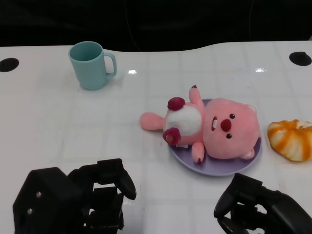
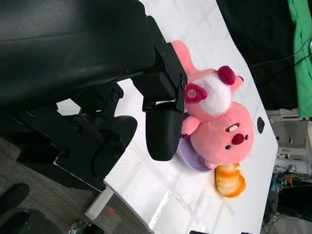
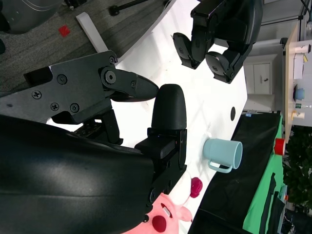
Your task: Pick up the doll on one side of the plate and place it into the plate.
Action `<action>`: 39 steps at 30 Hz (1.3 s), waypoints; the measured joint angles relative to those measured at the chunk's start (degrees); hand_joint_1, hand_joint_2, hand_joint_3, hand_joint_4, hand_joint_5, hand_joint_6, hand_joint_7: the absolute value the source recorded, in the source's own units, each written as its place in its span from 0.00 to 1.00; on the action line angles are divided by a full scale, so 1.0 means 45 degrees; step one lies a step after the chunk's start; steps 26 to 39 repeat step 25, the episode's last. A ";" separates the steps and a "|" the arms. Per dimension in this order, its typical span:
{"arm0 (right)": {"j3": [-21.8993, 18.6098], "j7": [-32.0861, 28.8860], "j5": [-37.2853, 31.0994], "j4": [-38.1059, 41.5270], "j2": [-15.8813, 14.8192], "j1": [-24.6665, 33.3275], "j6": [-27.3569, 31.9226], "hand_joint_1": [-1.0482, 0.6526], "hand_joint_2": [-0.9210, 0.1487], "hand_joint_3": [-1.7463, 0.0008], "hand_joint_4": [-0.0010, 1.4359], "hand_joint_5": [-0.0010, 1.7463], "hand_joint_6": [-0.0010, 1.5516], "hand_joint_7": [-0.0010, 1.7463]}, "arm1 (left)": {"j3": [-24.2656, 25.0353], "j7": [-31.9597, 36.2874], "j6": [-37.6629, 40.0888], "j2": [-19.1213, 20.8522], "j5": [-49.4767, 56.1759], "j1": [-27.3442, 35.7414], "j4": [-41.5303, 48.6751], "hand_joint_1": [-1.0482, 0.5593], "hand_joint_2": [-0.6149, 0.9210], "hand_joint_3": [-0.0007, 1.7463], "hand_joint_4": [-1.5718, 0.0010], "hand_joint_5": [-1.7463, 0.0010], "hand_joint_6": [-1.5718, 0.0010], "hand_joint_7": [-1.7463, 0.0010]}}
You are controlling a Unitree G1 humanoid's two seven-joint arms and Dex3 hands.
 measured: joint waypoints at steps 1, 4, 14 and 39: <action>-0.0016 0.0011 0.0011 0.0056 0.0001 -0.0011 -0.0016 0.49 0.08 0.62 0.46 1.00 0.30 0.95 | 0.0002 -0.0023 0.0008 0.0043 -0.0011 -0.0046 0.0089 0.66 0.74 0.75 0.45 0.00 0.51 0.05; -0.0029 0.0040 0.0066 0.0196 0.0001 -0.0047 -0.0065 0.49 0.08 0.62 0.47 1.00 0.30 0.95 | 0.0004 -0.0119 0.0025 0.0080 -0.0021 -0.0235 0.0360 0.65 0.74 0.75 0.45 0.00 0.50 0.05; -0.0051 0.0091 0.0068 0.0314 -0.0003 -0.0055 -0.0375 0.49 0.08 0.61 0.46 1.00 0.30 0.95 | 0.0018 -0.0219 -0.0015 0.0115 -0.0308 -0.0344 0.0768 0.64 0.74 0.76 0.44 0.00 0.50 0.04; -0.0061 0.0098 0.0073 0.0300 -0.0018 -0.0010 -0.0376 0.48 0.08 0.61 0.46 1.00 0.30 0.95 | 0.0065 -0.0685 -0.0376 0.0509 -0.0483 -0.0428 0.1105 0.63 0.73 0.75 0.45 0.00 0.51 0.06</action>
